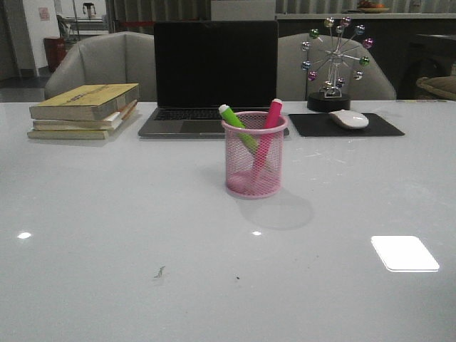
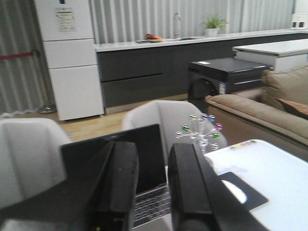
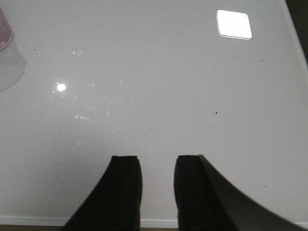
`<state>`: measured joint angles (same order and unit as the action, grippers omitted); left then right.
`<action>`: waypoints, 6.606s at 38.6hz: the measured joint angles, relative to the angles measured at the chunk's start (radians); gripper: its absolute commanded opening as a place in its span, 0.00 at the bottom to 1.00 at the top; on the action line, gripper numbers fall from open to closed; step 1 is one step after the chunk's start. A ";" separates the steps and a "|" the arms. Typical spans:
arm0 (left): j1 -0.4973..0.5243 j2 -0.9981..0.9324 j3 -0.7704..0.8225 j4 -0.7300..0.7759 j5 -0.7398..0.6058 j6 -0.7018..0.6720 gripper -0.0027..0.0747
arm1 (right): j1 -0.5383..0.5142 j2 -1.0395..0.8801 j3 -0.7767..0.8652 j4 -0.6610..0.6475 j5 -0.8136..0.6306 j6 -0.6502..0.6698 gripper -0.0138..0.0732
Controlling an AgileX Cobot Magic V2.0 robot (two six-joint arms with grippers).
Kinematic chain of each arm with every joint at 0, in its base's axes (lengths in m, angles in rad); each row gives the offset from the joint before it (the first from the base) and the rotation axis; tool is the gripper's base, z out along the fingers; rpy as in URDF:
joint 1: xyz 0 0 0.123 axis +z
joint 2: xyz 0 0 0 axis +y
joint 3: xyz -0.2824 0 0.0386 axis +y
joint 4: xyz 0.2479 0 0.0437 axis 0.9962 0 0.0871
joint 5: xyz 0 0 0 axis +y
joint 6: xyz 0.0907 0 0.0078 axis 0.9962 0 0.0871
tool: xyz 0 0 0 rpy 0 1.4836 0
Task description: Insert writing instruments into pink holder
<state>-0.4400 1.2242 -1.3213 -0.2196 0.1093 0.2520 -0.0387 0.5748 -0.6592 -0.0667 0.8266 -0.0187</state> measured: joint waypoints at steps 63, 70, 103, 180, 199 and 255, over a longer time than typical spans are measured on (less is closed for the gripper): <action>0.347 -0.791 0.696 0.097 0.479 -0.051 0.35 | 0.000 0.000 0.000 0.081 -0.011 0.000 0.46; 0.347 -0.791 0.696 0.097 0.479 -0.053 0.35 | 0.000 0.000 0.000 0.081 -0.011 0.000 0.36; 0.347 -0.791 0.696 0.097 0.474 -0.053 0.35 | 0.000 0.000 0.000 0.168 -0.011 0.000 0.21; 0.347 -0.791 0.697 0.097 0.472 -0.053 0.35 | 0.000 -0.585 0.690 0.180 -0.704 0.002 0.21; 0.347 -0.791 0.697 0.097 0.472 -0.053 0.35 | 0.000 -0.585 0.690 0.180 -0.687 0.000 0.21; 0.347 -1.122 1.293 -0.043 -0.198 -0.053 0.15 | 0.000 -0.585 0.690 0.180 -0.687 0.000 0.21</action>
<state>-0.0934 0.1017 -0.0288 -0.2622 -0.0891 0.1991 -0.0387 -0.0106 0.0305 0.1131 0.1400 -0.0183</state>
